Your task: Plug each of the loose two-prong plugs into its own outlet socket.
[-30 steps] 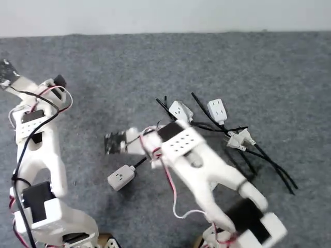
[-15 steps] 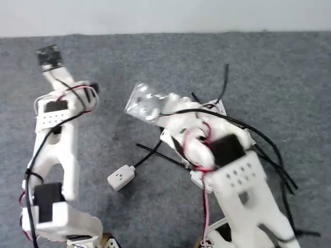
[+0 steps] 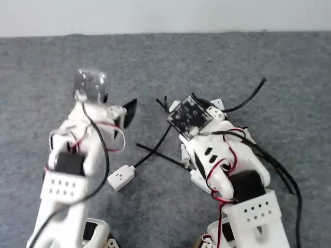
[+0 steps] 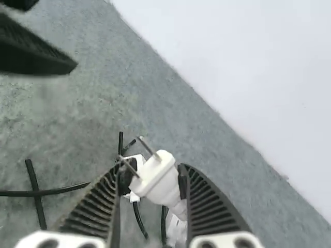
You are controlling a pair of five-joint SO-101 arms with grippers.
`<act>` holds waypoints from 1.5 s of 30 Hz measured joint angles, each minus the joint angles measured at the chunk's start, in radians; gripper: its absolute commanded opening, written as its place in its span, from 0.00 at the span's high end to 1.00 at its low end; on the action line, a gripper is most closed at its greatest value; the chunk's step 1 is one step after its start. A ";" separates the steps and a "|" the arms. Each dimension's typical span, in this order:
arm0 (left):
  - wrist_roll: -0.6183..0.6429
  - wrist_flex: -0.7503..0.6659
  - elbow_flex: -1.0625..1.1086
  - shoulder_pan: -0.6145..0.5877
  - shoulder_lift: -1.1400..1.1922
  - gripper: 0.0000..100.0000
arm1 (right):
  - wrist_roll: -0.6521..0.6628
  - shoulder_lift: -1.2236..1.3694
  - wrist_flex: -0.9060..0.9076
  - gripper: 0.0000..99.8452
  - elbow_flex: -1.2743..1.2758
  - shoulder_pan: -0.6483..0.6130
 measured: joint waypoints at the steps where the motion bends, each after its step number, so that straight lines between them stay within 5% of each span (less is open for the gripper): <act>1: -0.006 0.000 0.015 0.015 -0.040 0.73 | 0.000 -0.012 -0.014 0.99 0.018 -0.002; 16: -0.173 0.143 0.031 0.261 -0.224 0.73 | 0.000 -0.061 -0.075 0.99 0.091 -0.014; 29: -0.180 0.155 0.031 0.270 -0.224 0.73 | 0.000 -0.256 -0.074 0.99 0.212 -0.094; 45: -0.143 0.396 -0.100 0.298 -0.374 0.73 | 0.012 -0.287 -0.074 0.99 0.245 -0.130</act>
